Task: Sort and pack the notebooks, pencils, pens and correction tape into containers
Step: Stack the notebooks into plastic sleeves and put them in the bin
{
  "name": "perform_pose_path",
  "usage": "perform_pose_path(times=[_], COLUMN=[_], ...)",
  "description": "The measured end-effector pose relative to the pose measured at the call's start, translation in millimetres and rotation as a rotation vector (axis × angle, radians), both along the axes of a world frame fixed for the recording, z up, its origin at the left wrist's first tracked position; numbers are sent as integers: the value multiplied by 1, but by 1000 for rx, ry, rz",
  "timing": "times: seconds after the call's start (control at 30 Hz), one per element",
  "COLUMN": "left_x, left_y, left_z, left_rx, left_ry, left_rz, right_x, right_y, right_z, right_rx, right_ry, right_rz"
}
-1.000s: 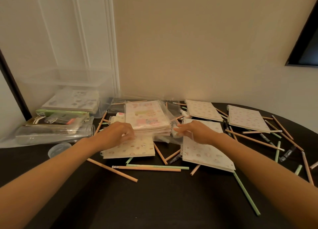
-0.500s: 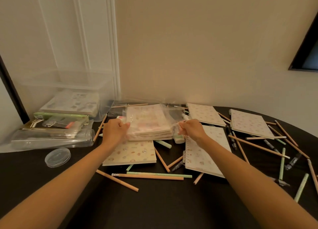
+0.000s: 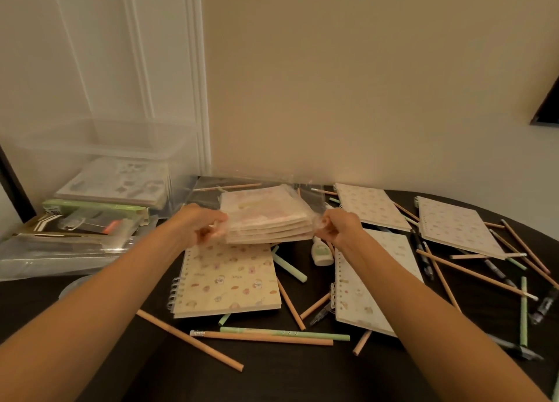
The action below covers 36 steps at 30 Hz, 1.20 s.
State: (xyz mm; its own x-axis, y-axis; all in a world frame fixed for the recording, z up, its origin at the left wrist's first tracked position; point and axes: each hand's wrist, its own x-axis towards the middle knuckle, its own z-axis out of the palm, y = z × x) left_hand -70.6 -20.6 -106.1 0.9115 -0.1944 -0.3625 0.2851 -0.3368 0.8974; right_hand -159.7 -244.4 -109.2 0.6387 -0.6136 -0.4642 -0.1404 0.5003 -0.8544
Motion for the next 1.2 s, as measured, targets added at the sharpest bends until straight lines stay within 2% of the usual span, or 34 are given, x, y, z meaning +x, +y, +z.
perform_pose_path(times=[0.07, 0.2, 0.27, 0.5, 0.6, 0.7, 0.77, 0.87, 0.93, 1.03, 1.2], left_x=[6, 10, 9, 11, 9, 2, -5, -16, -21, -33, -36], left_y=[0, -6, -11, -21, -26, -30, -35, -42, -48, -53, -49], left_z=[4, -2, -7, -5, 6, 29, 56, 105, 141, 191, 213], left_rx=[-75, -462, -579, -765, -771, -705, -669, -625, -607, -598, -546], left_ry=[120, 338, 359, 383, 356, 253, 190, 150, 141, 125, 55], left_rz=[-83, -219, -211, -147, -125, -146, -187, -238, -240, -236, -302], right_x=[-1, -1, -1, 1, 2, 0, -3, -7, -12, -19, -12], right_y=[-1, -7, -8, -13, -14, -16, -14, -14, -13, -8, 6], right_z=[1, -5, -6, 6, 20, 31, 42, 76, 111, 168, 216], right_rx=[95, 110, 50, -55, -30, 137, 220, 172, 233, 310, 329], right_ry=[-49, -73, -73, -83, -121, -183, -237, -308, -365, -365, -390], right_rz=[5, 11, 8, 33, -15, -61, -97, -143, -144, -114, 71])
